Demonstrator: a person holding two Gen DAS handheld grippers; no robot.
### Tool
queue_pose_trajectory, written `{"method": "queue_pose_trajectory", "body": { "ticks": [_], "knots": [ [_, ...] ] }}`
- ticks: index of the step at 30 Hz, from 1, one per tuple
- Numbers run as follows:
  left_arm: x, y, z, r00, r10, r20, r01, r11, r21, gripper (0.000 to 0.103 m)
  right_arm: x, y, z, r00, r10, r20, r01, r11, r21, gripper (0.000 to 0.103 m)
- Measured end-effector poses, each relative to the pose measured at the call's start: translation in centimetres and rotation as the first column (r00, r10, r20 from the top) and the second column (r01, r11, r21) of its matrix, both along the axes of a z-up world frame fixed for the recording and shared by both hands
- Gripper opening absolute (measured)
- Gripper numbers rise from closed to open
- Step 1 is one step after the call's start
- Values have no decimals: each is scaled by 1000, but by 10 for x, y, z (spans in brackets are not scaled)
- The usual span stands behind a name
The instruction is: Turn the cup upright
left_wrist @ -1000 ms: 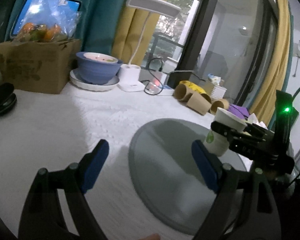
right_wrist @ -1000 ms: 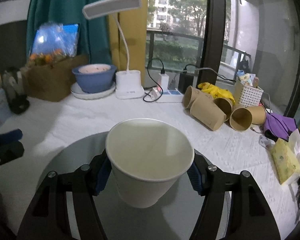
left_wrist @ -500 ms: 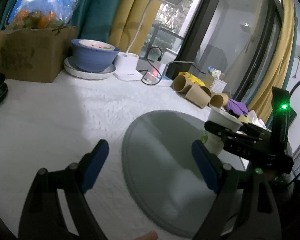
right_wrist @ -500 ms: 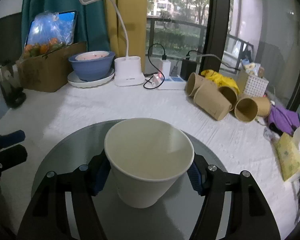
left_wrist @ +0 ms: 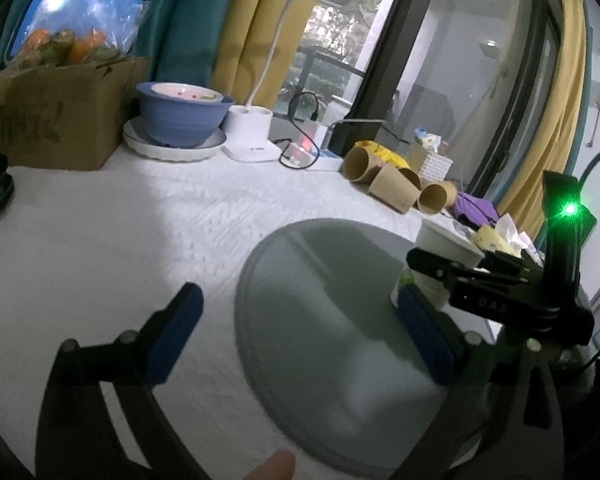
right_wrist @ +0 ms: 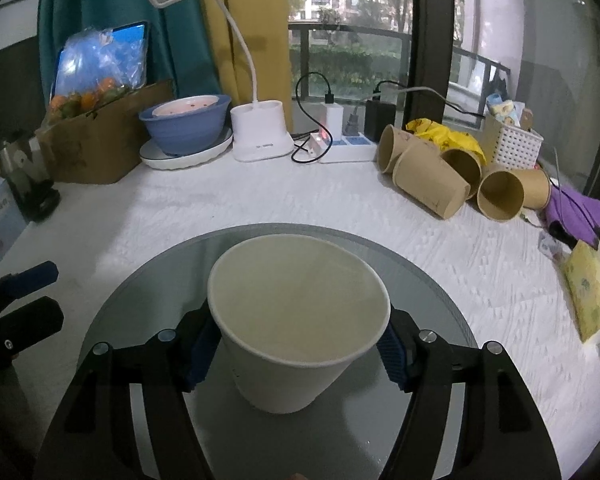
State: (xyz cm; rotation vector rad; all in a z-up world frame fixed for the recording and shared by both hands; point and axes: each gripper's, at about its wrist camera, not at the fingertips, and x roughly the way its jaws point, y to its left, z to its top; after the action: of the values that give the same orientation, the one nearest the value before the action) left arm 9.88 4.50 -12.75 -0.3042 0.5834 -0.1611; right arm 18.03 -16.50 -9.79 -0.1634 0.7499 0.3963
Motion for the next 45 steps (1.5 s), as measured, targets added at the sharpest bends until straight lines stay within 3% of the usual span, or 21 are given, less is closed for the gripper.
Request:
{"method": "queue_pose_trajectory", "body": {
  "ticks": [2, 6, 18, 31, 36, 39, 45],
  "knots": [
    [0, -2, 1, 1000, 9, 3, -9, 1000, 12, 99, -1, -2, 0, 1000, -6, -5, 6, 1000, 0, 81],
    [-1, -5, 3, 1000, 29, 9, -29, 999, 31, 99, -4, -8, 2, 1000, -20, -3, 20, 1000, 4, 85],
    [-14, -18, 29, 996, 55, 74, -62, 994, 88, 100, -25, -20, 25, 999, -26, 32, 24, 999, 43, 85],
    [-42, -32, 67, 986, 82, 142, -101, 987, 127, 100, -70, -40, 72, 991, -61, 122, 51, 995, 86, 86],
    [-53, -38, 84, 974, 118, 193, -152, 974, 169, 100, -89, -52, 95, 984, -85, 156, 68, 992, 106, 86],
    [-57, -44, 94, 964, 151, 221, -201, 953, 228, 100, -100, -59, 109, 977, -100, 189, 80, 991, 110, 85],
    [-70, -52, 113, 959, 125, 256, -191, 948, 255, 100, -122, -74, 131, 960, -125, 249, 93, 986, 136, 85]
  ]
}}
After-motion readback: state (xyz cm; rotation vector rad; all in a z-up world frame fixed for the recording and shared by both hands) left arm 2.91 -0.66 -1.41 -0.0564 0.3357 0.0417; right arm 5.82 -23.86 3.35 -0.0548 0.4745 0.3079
